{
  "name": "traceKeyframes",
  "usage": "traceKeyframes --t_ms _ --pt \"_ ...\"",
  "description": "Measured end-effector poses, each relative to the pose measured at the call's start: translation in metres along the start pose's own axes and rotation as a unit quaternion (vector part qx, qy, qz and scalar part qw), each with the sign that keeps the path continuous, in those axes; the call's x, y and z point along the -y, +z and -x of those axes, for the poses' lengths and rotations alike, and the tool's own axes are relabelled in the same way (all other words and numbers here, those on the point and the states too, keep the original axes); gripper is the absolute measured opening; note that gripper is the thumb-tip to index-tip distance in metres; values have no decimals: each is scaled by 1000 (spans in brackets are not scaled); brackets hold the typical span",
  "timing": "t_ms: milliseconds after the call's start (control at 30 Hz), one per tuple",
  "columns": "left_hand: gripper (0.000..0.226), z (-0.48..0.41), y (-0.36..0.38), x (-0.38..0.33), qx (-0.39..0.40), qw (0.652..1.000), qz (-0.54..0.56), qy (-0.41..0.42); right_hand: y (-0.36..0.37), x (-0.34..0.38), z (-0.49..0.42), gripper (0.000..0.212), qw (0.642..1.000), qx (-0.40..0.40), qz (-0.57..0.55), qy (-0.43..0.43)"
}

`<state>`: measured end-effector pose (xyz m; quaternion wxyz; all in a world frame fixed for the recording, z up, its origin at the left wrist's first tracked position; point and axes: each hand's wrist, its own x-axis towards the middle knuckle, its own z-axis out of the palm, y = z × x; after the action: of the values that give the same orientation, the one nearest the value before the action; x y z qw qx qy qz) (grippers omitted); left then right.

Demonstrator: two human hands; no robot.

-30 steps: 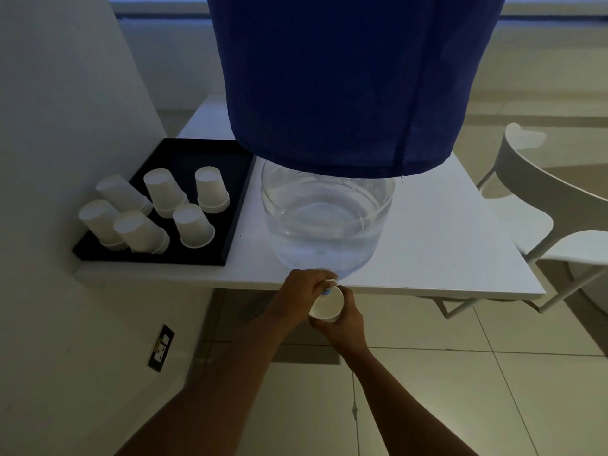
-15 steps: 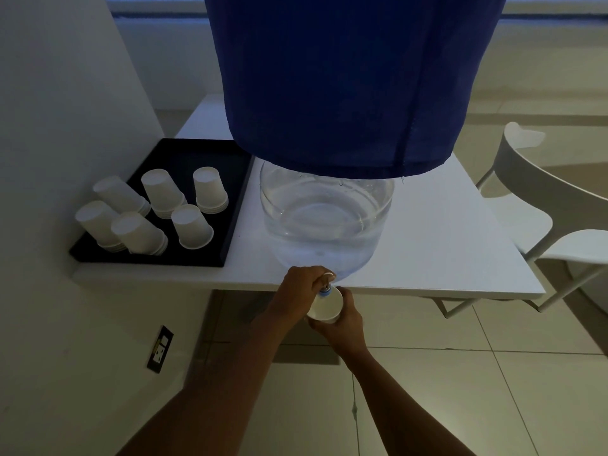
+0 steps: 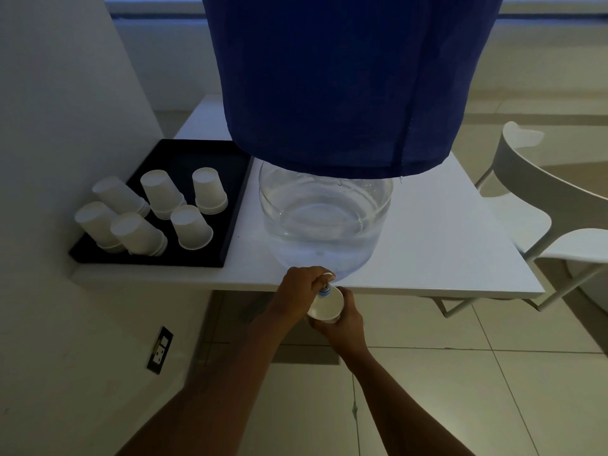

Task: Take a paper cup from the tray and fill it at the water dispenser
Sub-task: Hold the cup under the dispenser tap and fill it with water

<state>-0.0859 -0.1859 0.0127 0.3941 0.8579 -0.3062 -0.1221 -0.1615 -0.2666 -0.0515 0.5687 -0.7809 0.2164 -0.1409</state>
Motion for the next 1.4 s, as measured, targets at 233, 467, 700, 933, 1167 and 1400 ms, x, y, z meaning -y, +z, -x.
traceKeyframes --t_ms 233,467,700,933,1167,1400 --pt "29 6 3 2 -17 1000 6 8 0 0 2 69 1000 4 -1 -1" --pt "32 13 3 1 0 1000 -10 26 -1 1 2 65 1000 3 -4 5" --pt "34 18 3 -2 2 999 1 33 0 0 5 66 1000 8 -12 11" --pt "36 23 6 1 7 999 15 29 -1 1 7 67 1000 14 -18 21" --pt "42 25 10 5 20 997 -47 59 -1 1 9 63 999 14 -29 19" --pt "52 35 18 12 2 994 -63 84 -4 0 14 64 999 6 -29 15"
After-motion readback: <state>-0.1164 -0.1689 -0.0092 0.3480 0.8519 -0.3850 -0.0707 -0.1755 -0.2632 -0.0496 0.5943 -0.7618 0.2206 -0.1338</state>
